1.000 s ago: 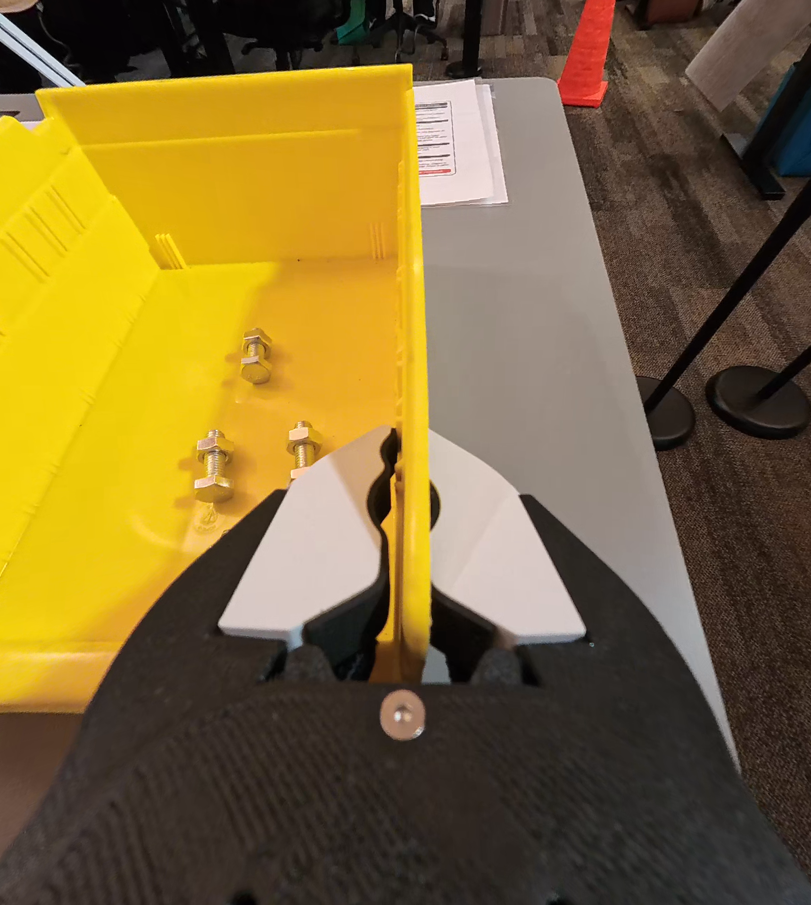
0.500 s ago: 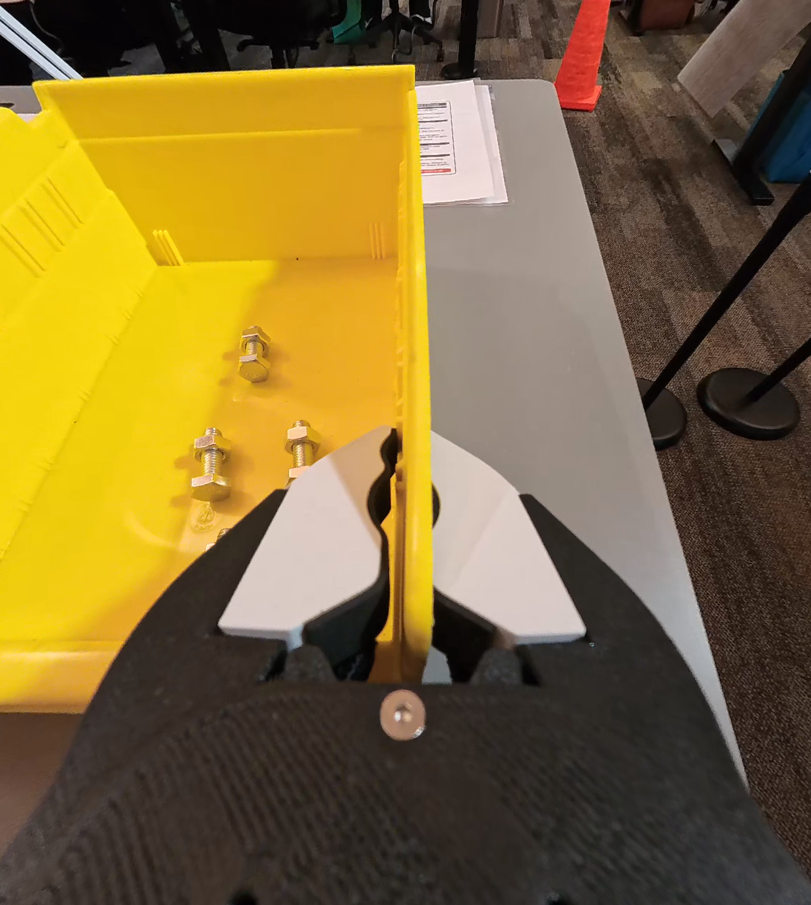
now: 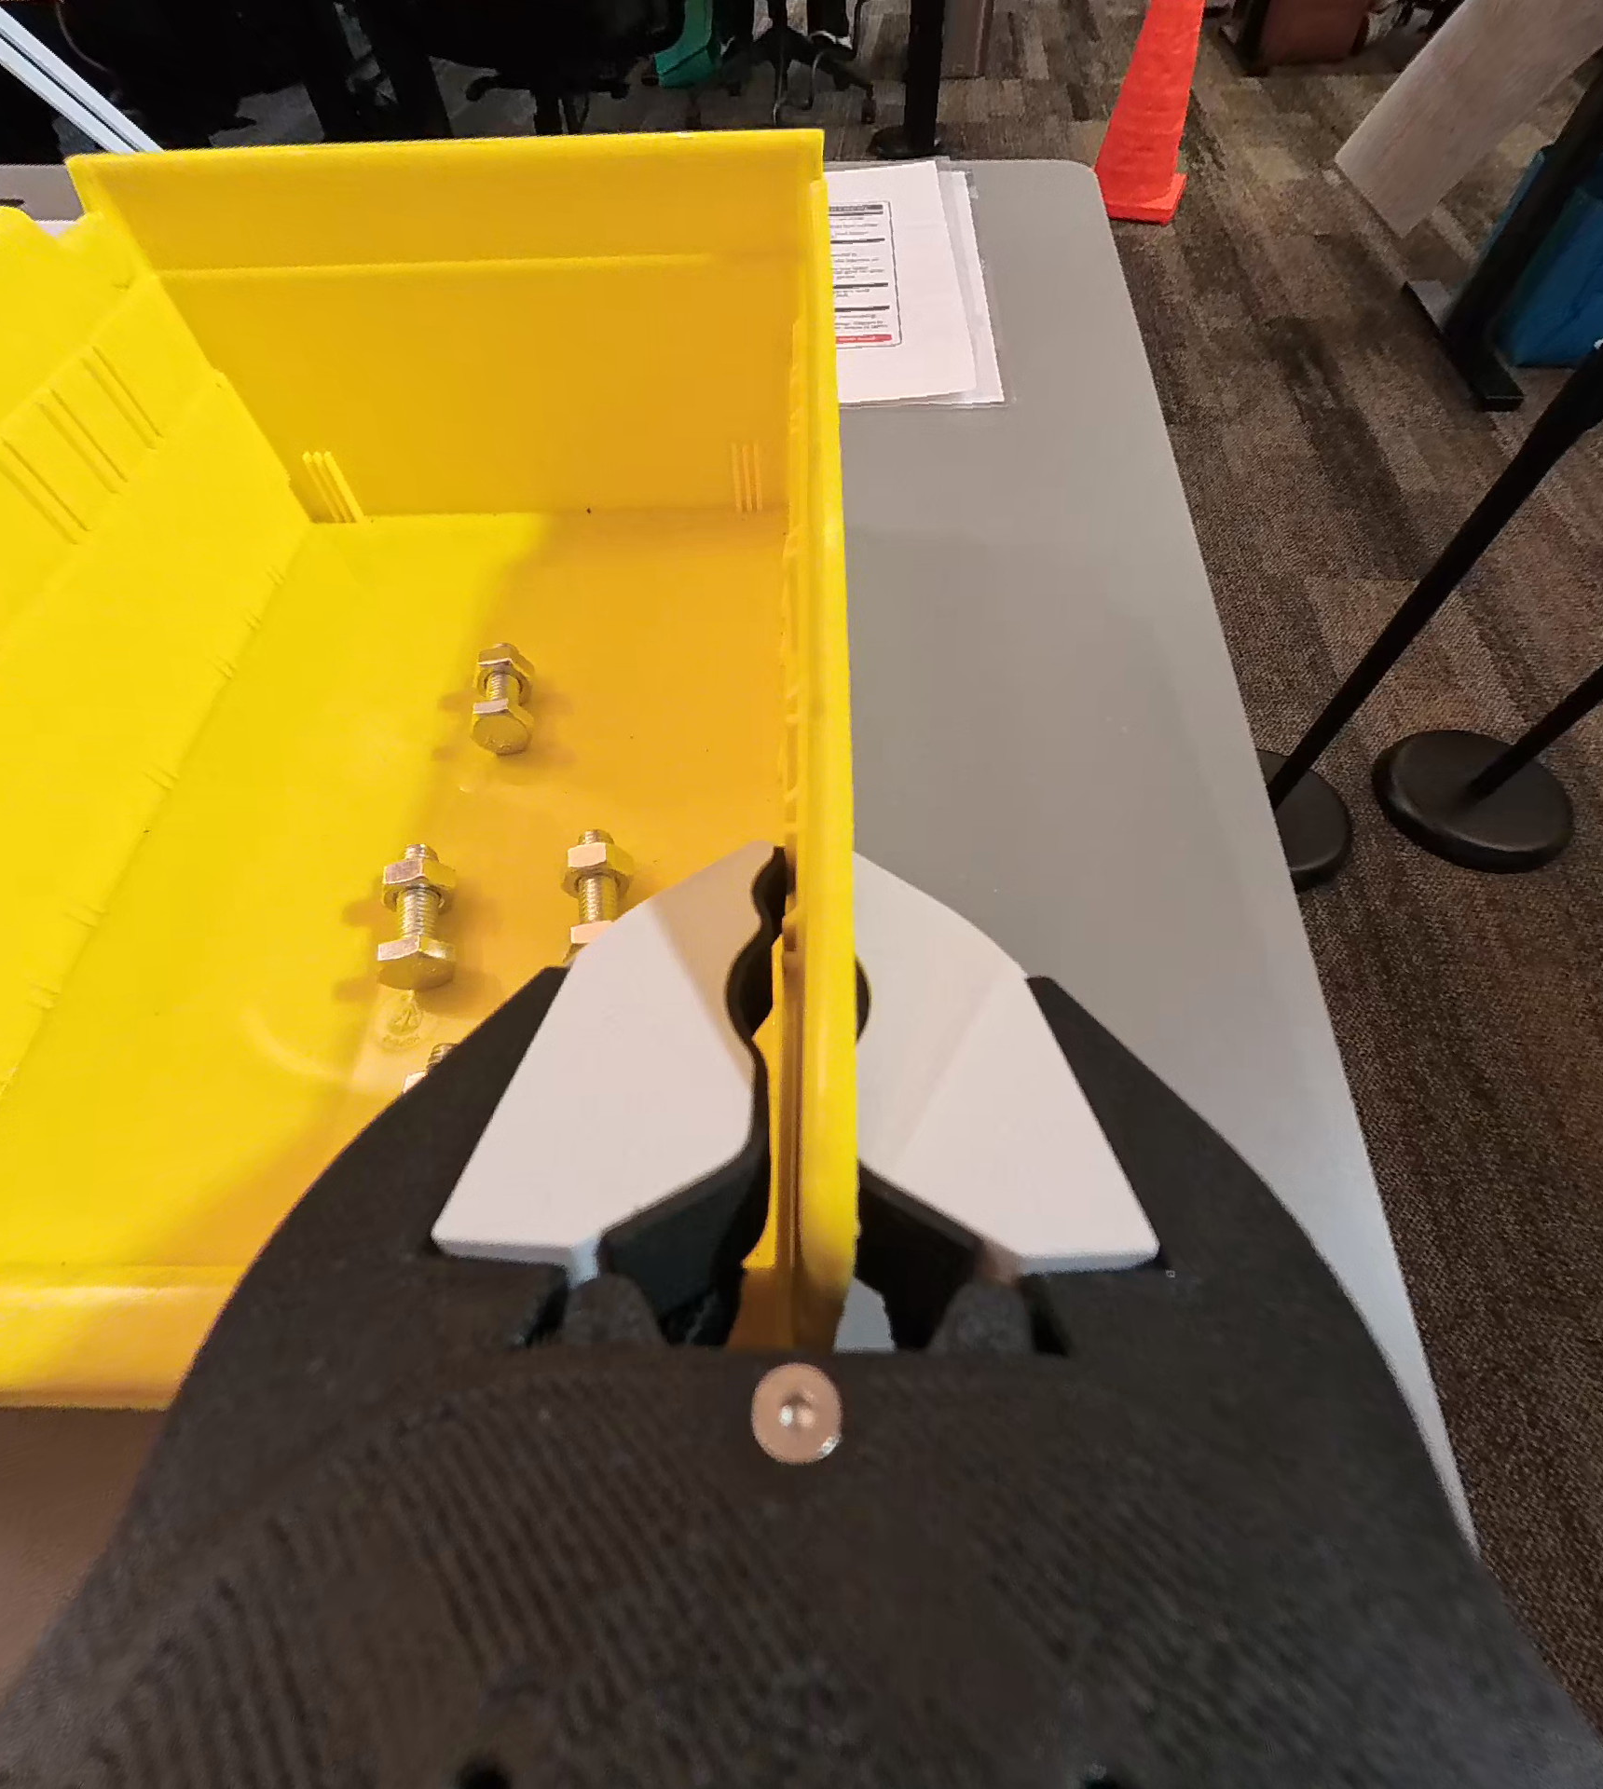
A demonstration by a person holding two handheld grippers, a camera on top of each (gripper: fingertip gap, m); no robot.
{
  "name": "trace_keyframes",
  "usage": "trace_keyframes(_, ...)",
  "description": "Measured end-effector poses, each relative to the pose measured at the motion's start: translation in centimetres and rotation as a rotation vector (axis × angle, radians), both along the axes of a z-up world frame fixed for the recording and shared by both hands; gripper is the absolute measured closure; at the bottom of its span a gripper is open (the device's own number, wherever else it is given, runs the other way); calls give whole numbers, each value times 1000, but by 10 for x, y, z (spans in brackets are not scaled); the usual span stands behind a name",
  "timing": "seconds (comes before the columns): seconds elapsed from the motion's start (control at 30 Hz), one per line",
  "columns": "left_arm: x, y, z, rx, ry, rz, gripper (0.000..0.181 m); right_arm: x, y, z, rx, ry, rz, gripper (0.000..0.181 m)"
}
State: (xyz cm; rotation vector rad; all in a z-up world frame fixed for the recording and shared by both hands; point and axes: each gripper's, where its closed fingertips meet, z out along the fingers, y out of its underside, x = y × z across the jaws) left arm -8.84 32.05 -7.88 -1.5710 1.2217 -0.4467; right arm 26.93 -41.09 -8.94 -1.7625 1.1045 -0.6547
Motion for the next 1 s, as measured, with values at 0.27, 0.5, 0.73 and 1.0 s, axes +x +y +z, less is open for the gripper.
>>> trace_keyframes(0.27, 0, 2, 10, 78, -57, 2, 164, 0, 0, 0, 4, 2, 3, 177)
trace_keyframes(0.5, 2, -4, 18, 49, -99, -36, 177, -2, 2, 0, 0, -3, 12, 177)
trace_keyframes(0.73, -4, -14, 50, 98, -168, -38, 176, -13, 51, 8, 183, 44, 142, 175)
trace_keyframes(1.0, -9, -27, 80, 126, -232, -40, 176, -37, 176, 7, 161, 94, 428, 174)
